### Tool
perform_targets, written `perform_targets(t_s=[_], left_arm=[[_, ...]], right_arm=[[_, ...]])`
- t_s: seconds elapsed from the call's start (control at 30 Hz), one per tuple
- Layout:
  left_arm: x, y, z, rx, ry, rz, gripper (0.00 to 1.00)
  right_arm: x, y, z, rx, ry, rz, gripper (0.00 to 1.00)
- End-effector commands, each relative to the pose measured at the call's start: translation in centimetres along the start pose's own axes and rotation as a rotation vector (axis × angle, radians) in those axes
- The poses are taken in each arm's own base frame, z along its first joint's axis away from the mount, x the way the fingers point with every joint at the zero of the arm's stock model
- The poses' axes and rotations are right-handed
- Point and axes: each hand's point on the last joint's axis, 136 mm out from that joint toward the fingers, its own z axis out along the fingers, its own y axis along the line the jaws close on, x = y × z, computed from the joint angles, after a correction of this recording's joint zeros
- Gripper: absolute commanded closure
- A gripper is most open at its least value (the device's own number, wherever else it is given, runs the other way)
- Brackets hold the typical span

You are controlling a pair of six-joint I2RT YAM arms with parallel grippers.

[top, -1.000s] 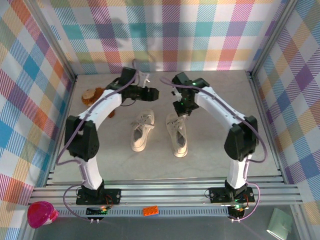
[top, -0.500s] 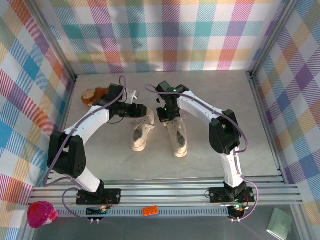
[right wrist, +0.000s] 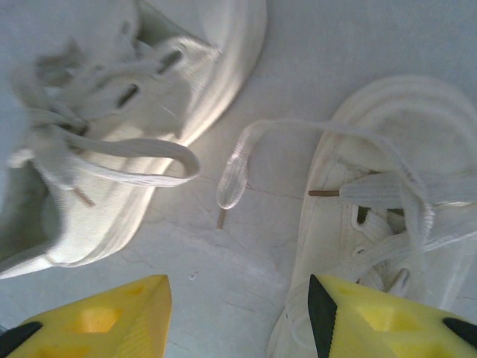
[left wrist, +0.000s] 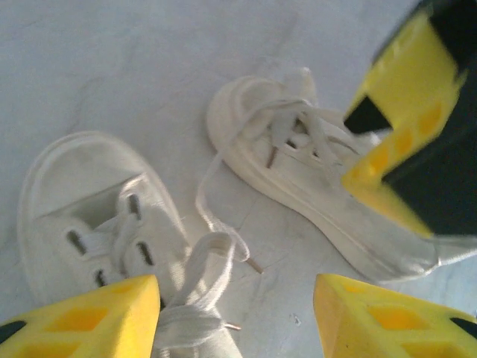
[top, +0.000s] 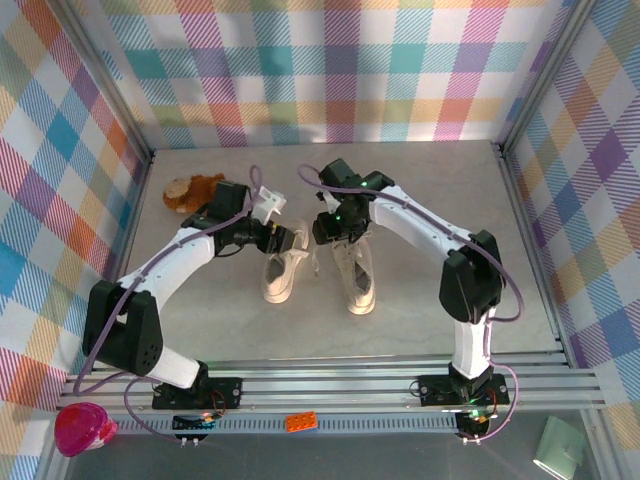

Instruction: Tie the shoes

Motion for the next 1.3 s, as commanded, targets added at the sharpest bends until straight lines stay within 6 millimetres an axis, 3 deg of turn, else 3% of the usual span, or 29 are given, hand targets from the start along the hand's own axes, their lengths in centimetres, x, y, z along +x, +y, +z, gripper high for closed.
perform_targets(t_s=[0.0, 0.13, 0.3, 0.43, 0.6, 0.77, 1.07, 1.27], left_arm=[[0.9, -2.9, 0.5, 0.043, 0.05, 0.401, 0.39], [2.1, -3.6, 2.2, -0.018, 0.194, 0.688, 0.39], [2.9, -3.3, 5.3, -0.078, 0.308, 0.963, 0.37], [4.0, -1.8, 7.7, -0.104, 0.431, 1.121, 0.36], [4.9, 0.5, 9.8, -0.138, 0.535, 1.296, 0.37], [5.1, 1.4, 11.6, -0.121, 0.569, 1.407, 0.37], [7.1, 1.0, 12.6, -0.002, 0.609, 1.45, 0.53], [9.9, 0.8, 12.9, 0.101, 0.656, 1.441, 0.47]], right_arm=[[-0.1, -1.0, -1.5, -0.028, -0.037, 0.016, 0.48], [1.2, -3.3, -1.5, -0.054, -0.04, 0.098, 0.48], [4.3, -5.4, -1.2, -0.079, -0.028, 0.179, 0.47], [6.9, -7.0, -0.7, -0.077, -0.008, 0.226, 0.47], [8.6, -9.4, -1.0, -0.068, -0.029, 0.276, 0.46], [9.7, -11.3, -1.8, -0.054, -0.056, 0.286, 0.46], [11.4, -13.2, -2.9, -0.031, -0.074, 0.293, 0.46], [11.8, -13.8, -3.3, -0.027, -0.087, 0.293, 0.46]])
